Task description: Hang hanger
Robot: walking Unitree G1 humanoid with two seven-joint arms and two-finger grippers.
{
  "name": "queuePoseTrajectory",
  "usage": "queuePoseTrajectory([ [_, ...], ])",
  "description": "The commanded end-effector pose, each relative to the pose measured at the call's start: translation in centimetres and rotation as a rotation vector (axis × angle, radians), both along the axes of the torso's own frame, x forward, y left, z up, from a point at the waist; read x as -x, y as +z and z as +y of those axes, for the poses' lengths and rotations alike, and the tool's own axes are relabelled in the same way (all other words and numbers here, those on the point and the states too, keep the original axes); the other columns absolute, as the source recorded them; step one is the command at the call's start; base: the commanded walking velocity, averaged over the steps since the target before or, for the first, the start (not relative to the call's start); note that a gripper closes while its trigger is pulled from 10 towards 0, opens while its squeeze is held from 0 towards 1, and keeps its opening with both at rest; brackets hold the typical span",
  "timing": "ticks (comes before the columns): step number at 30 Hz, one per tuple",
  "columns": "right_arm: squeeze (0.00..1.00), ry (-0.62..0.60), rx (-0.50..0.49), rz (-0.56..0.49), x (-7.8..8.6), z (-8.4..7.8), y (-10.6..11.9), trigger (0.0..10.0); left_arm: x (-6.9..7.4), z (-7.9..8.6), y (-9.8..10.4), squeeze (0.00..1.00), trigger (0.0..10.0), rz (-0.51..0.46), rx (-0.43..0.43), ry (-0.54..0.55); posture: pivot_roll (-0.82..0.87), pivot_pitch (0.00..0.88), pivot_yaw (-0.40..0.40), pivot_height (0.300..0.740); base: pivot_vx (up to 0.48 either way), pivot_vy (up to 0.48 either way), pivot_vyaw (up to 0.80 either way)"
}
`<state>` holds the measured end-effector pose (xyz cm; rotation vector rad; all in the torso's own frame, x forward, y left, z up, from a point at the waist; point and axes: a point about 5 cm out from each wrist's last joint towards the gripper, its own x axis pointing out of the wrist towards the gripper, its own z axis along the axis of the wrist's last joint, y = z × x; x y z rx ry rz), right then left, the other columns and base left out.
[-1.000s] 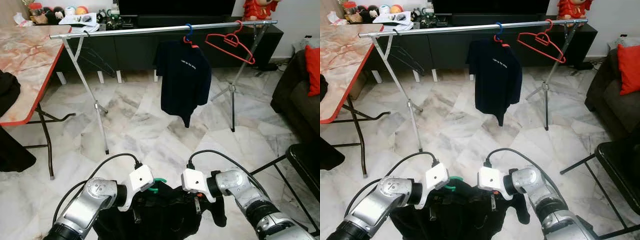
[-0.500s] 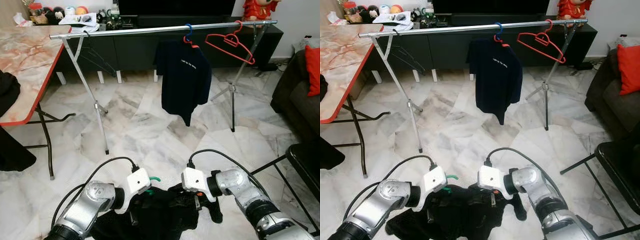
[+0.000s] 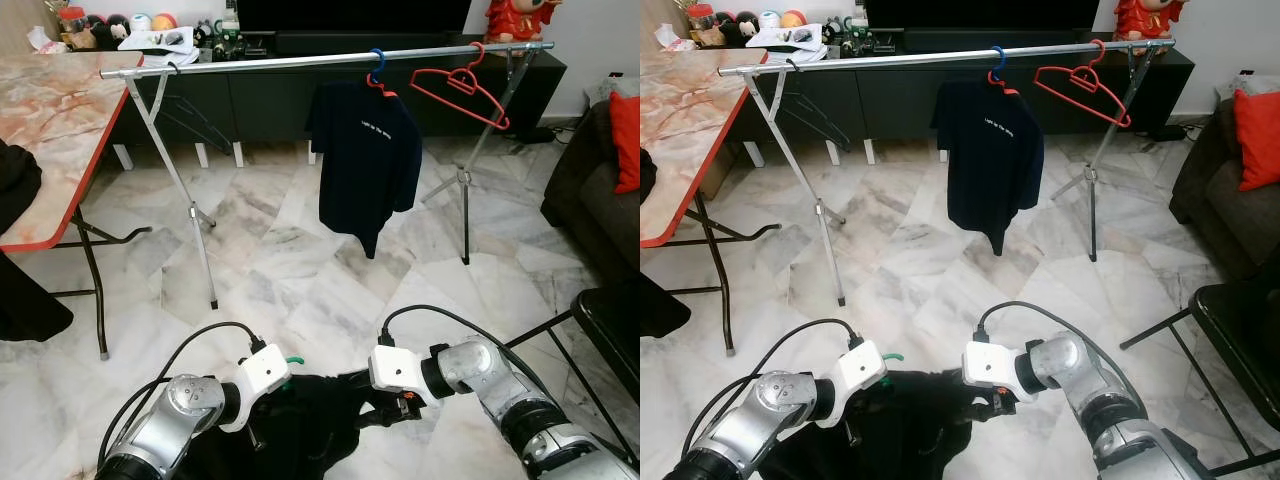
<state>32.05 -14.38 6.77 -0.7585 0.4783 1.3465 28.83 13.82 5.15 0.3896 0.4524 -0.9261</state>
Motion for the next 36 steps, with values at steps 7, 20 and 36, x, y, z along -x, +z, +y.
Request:
queuePoseTrajectory([
  [7, 0.0, -0.374, -0.022, -0.099, 0.0, -2.1, -2.3, 10.0, -0.6, 2.4, -0.8, 0.0, 0.0, -0.118, -0.047, 0.194, 0.01, 0.133, -0.016, 0.74, 0.0, 0.0, 0.0],
  [20, 0.0, -1.156, -0.192, 0.122, 6.9, -4.3, -10.5, 10.0, 0.4, 8.1, -0.5, 0.0, 10.0, -0.336, 0.007, 0.654, 0.0, 0.158, 0.007, 0.74, 0.0, 0.0, 0.0],
  [36, 0.0, -1.613, -0.144, 0.352, 15.2, -4.6, -15.7, 10.0, 6.9, 11.3, -1.5, 0.0, 10.0, -0.311, 0.101, 0.869, 0.02, 0.148, 0.013, 0.74, 0.0, 0.0, 0.0],
])
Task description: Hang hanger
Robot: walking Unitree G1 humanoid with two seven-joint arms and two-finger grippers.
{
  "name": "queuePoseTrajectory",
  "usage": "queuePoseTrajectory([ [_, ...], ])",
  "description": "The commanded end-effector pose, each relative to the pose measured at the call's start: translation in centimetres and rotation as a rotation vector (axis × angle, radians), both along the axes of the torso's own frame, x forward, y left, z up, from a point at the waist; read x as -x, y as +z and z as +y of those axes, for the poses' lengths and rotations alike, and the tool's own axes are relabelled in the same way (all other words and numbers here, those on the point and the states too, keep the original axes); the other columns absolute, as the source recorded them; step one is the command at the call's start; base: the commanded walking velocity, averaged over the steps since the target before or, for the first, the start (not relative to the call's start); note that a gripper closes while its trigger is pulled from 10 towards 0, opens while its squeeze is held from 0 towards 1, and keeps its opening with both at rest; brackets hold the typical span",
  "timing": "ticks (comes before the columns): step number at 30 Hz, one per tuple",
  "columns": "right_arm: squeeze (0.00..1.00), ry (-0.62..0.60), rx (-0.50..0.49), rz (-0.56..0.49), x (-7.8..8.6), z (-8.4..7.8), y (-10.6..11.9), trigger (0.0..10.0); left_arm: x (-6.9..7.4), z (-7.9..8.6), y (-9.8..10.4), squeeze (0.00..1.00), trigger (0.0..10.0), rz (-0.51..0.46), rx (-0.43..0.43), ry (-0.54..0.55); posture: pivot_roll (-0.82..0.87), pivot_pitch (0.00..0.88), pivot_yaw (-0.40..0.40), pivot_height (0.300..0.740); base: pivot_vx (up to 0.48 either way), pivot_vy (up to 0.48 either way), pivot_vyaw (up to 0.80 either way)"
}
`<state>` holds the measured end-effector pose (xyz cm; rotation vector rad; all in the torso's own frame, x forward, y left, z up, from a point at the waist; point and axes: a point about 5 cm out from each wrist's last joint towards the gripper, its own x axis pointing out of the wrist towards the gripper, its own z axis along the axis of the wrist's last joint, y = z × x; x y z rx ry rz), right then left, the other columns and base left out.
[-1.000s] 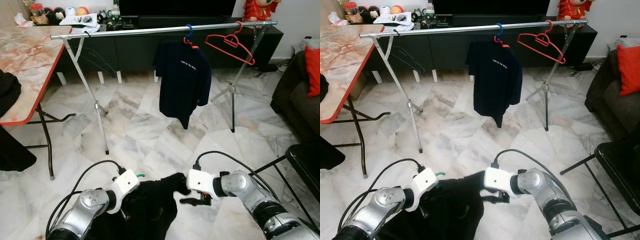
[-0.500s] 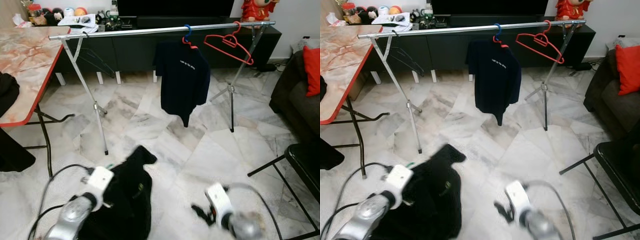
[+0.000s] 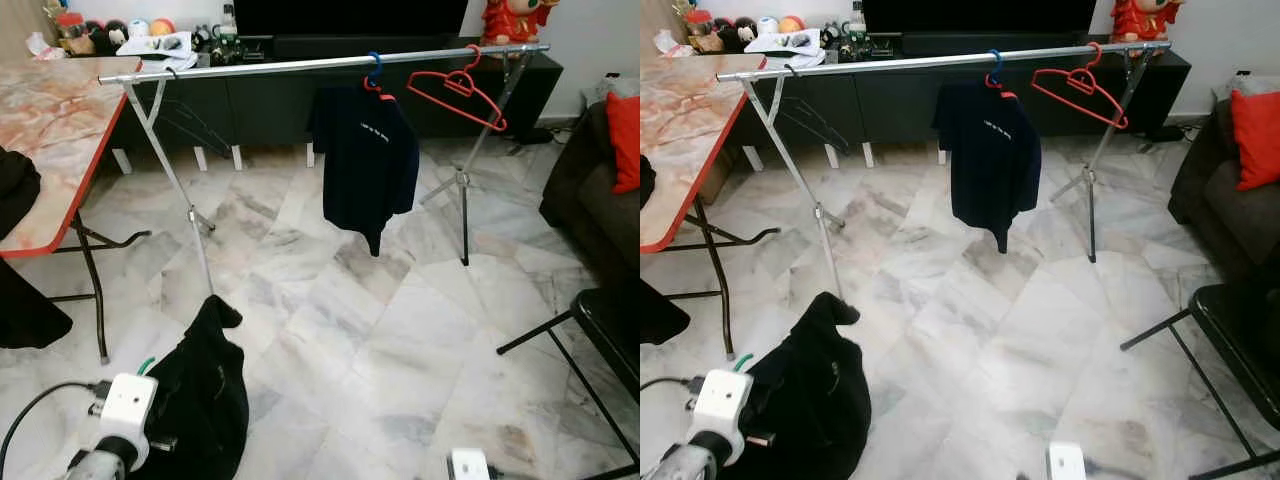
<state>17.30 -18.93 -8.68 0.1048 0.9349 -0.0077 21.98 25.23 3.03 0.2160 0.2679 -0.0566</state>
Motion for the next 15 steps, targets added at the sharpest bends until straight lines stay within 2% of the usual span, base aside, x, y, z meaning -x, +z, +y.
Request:
queuePoseTrajectory([
  [1, 0.0, -0.052, -0.01, 0.024, 0.6, -0.1, -0.3, 10.0, 0.2, -0.4, 0.5, 0.0, 10.0, -0.027, 0.015, 0.015, 0.03, 0.144, 0.013, 0.74, 0.0, 0.0, 0.0],
  [7, 0.0, -0.067, -0.004, 0.037, 1.2, 0.1, -0.6, 10.0, 1.6, -1.5, 0.4, 0.0, 10.0, -0.03, 0.072, 0.02, 0.02, 0.128, 0.01, 0.74, 0.0, 0.0, 0.0],
  [10, 0.0, -0.038, 0.0, 0.039, 1.3, 0.1, -0.6, 10.0, 2.2, -1.6, 0.3, 0.0, 10.0, -0.019, 0.067, 0.028, 0.02, 0.108, 0.004, 0.74, 0.276, 0.0, 0.0],
  [15, 0.0, -0.056, 0.017, 0.058, 1.5, -0.6, -0.6, 10.0, 2.4, -1.6, 0.3, 0.0, 10.0, -0.009, 0.072, 0.035, 0.01, 0.078, 0.014, 0.74, 0.325, 0.0, 0.0],
])
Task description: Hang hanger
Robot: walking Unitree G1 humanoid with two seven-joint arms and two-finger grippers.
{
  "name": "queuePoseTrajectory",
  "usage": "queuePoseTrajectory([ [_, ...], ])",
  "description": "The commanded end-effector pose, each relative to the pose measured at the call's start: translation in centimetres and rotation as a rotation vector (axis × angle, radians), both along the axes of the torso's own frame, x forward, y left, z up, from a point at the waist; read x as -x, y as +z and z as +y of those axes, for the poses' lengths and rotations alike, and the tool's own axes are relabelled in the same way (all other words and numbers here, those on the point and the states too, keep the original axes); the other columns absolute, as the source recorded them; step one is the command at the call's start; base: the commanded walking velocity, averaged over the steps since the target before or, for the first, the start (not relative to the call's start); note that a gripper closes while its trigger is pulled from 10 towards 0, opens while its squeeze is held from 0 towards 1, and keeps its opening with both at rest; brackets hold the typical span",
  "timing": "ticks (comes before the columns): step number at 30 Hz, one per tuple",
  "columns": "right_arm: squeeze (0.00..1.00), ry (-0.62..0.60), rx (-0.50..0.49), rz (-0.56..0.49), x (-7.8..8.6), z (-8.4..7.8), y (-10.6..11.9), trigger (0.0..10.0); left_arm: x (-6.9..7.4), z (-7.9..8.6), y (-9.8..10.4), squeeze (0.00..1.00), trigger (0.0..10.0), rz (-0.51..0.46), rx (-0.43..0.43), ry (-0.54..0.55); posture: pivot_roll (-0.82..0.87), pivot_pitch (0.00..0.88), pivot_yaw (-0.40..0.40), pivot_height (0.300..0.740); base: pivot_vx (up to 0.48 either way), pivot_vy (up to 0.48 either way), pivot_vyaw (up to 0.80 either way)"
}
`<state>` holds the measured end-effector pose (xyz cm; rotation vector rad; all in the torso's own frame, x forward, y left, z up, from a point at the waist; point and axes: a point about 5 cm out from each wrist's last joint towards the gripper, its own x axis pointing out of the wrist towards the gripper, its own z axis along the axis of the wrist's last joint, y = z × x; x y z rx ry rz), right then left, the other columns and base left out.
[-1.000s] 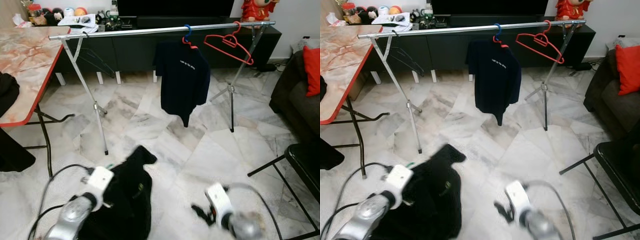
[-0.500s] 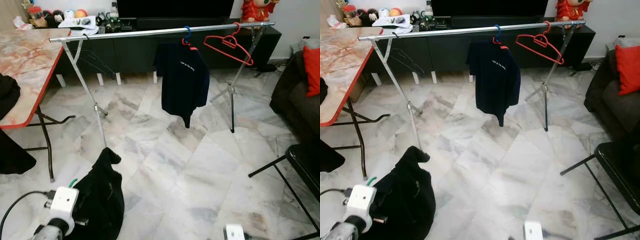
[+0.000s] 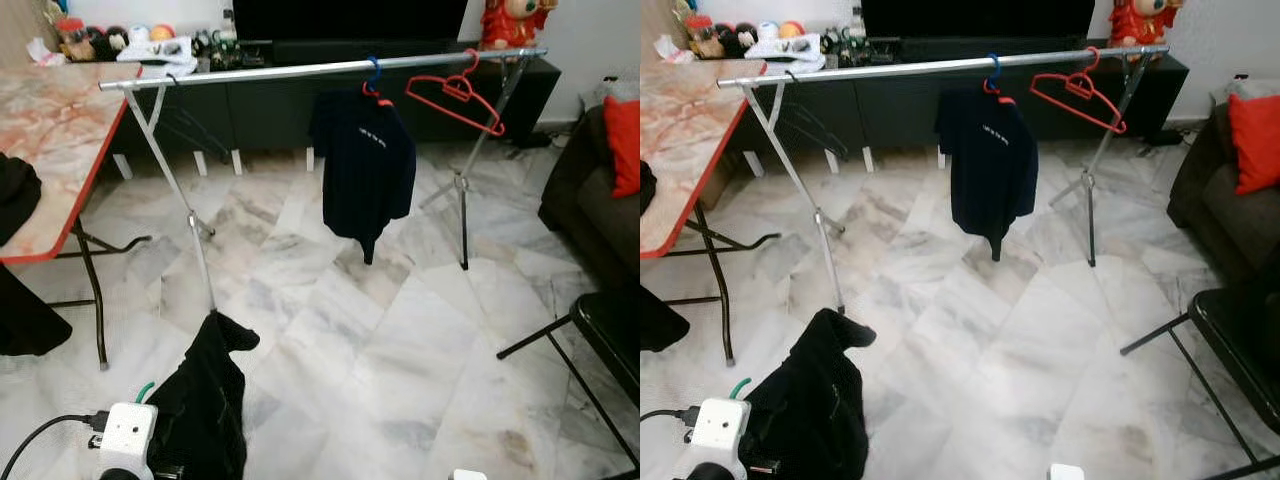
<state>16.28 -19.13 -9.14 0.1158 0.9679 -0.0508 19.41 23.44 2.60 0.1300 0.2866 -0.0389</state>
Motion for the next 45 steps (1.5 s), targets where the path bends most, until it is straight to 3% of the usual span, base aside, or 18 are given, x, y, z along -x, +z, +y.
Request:
queuePoseTrajectory([
  [1, 0.0, -0.016, 0.009, 0.023, 0.5, -0.4, -0.2, 10.0, -0.2, 0.2, 0.7, 0.0, 10.0, -0.027, -0.01, 0.005, 0.01, 0.078, 0.014, 0.74, 0.349, 0.0, 0.0],
  [12, 0.0, -0.033, 0.018, 0.056, 1.4, -0.8, -0.5, 10.0, -1.1, -0.3, 0.9, 0.0, 10.0, -0.02, -0.003, -0.038, 0.0, 0.032, 0.029, 0.74, 0.421, 0.0, 0.0],
  [31, 0.0, -0.015, 0.016, 0.067, 1.8, -1.0, -0.6, 10.0, -0.8, -1.2, 0.5, 0.0, 10.0, 0.006, 0.017, -0.058, 0.0, 0.057, 0.023, 0.74, 0.45, 0.0, 0.0],
  [45, 0.0, -0.006, 0.014, 0.05, 0.9, -0.6, -0.3, 10.0, -0.7, -1.5, 0.3, 0.0, 10.0, 0.018, 0.025, -0.052, 0.0, 0.09, 0.022, 0.74, 0.47, 0.0, 0.0],
])
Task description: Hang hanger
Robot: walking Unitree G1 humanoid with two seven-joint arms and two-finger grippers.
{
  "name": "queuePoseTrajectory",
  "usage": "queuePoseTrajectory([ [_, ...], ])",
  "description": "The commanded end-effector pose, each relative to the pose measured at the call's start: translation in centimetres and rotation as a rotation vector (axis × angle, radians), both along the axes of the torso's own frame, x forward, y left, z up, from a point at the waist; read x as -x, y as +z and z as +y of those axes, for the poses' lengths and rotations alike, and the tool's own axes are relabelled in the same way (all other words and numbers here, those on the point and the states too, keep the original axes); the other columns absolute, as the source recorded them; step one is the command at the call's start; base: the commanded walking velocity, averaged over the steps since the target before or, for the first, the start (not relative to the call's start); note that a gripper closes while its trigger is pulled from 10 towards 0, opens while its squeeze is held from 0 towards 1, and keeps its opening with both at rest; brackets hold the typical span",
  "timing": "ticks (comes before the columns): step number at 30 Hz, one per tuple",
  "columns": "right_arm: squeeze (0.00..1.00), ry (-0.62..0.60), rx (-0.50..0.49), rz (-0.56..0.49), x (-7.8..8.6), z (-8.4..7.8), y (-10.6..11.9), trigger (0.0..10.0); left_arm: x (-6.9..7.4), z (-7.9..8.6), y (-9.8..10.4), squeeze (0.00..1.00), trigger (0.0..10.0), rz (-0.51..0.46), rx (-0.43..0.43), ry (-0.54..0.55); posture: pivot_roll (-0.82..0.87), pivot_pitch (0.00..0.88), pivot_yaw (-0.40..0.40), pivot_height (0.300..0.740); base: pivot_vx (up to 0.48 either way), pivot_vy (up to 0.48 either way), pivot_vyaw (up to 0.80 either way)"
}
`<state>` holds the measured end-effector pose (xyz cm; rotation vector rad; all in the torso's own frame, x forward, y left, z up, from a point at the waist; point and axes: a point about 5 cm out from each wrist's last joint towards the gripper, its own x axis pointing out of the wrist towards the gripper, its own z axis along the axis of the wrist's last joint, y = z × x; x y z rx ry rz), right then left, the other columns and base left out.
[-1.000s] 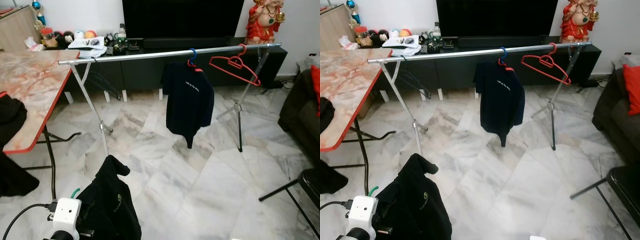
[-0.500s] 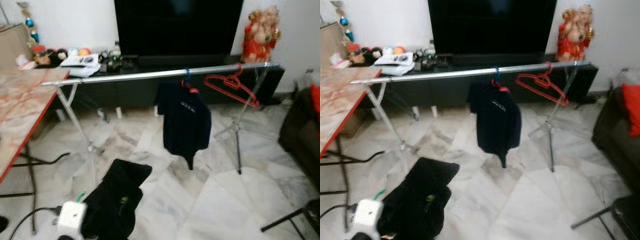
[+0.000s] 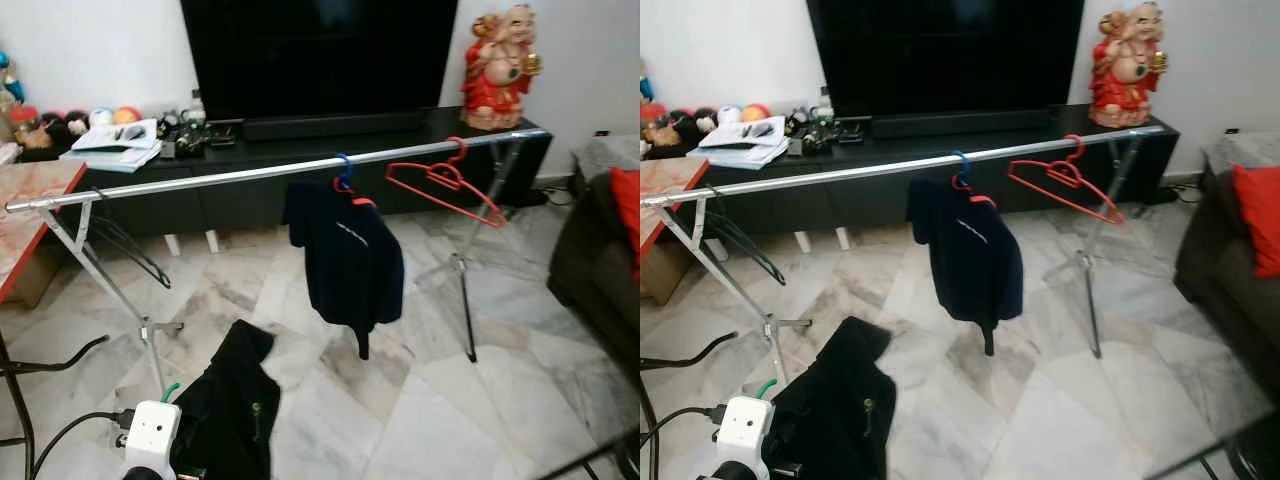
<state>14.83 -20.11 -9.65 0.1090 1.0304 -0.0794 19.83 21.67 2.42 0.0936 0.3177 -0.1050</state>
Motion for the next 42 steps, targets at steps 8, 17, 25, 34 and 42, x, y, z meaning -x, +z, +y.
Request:
queuePoseTrajectory([
  [8, 0.0, 0.031, -0.006, -0.022, -1.07, 0.79, 0.3, 10.0, -0.19, 0.3, 0.43, 0.0, 10.0, -0.012, -0.019, 0.014, 0.0, 0.095, 0.018, 0.74, 0.471, 0.0, 0.0],
  [17, 0.0, 0.044, -0.007, -0.017, -0.94, 0.92, 0.23, 10.0, 0.04, 0.27, 0.22, 0.0, 10.0, -0.006, -0.008, 0.032, 0.0, 0.098, 0.016, 0.74, 0.207, 0.0, 0.0],
  [25, 0.0, 0.08, 0.009, -0.019, -0.88, 0.78, 0.25, 10.0, 0.15, 0.04, 0.08, 0.0, 10.0, 0.0, -0.007, 0.029, 0.0, 0.094, 0.013, 0.74, 0.0, 0.0, 0.13],
  [34, 0.0, 0.082, -0.017, -0.016, -0.76, 1.13, 0.16, 10.0, 0.07, -0.12, 0.09, 0.0, 10.0, -0.003, -0.019, 0.017, 0.0, 0.085, 0.014, 0.74, 0.0, -0.214, 0.67],
  [42, 0.0, 0.077, -0.008, -0.008, -0.42, 0.5, 0.12, 10.0, -0.09, -0.43, 0.13, 0.0, 10.0, -0.007, -0.018, 0.006, 0.01, 0.083, 0.013, 0.74, 0.03, -0.408, 0.0],
])
